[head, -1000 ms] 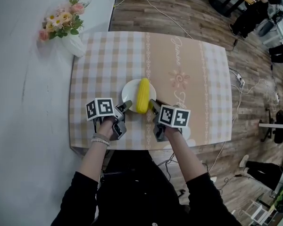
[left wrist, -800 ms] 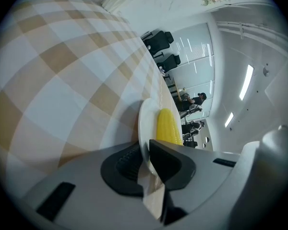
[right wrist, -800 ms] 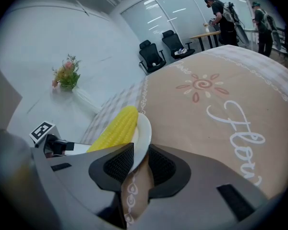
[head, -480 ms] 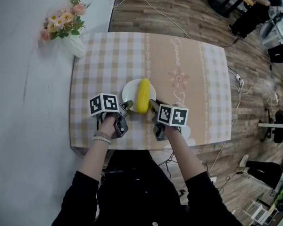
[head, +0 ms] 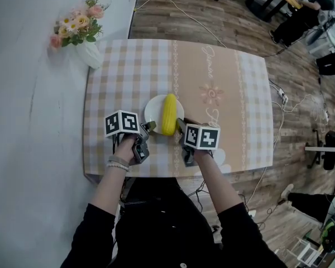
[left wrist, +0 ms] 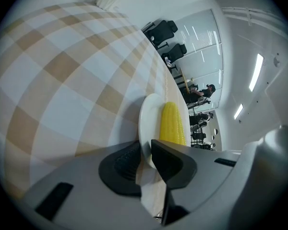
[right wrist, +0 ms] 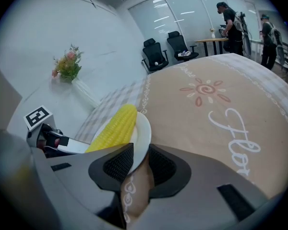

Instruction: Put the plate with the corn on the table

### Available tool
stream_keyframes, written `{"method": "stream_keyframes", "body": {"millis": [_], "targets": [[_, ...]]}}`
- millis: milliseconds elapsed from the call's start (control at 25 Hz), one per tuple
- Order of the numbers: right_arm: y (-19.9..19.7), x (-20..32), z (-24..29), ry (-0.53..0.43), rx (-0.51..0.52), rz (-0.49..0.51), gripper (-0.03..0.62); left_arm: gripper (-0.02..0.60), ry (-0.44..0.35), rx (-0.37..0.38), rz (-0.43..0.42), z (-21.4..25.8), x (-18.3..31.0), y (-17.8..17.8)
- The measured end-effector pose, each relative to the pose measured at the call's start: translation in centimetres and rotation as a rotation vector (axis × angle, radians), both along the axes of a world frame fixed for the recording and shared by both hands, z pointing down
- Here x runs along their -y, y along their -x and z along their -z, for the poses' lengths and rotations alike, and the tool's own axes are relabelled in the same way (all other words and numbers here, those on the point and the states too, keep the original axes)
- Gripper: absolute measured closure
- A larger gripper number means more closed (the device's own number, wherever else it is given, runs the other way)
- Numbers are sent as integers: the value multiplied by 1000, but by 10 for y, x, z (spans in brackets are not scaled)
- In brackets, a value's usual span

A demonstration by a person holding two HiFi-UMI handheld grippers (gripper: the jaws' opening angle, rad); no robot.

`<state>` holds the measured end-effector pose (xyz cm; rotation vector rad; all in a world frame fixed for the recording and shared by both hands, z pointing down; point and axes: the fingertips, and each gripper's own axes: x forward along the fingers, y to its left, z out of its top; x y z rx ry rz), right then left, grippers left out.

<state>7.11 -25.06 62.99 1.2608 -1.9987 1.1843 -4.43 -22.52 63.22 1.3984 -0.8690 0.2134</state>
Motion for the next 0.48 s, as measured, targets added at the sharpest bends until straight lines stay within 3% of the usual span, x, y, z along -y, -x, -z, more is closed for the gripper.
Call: {"method": "stream_keyframes", "body": {"millis": [240,480], "targets": [[1,0,-1,-10,-44,27,467,515,33,6,-18,-2,-9,5],[1,1,-1,-20,-58,40,467,515,2,25,-5,-2,-13,15]]}}
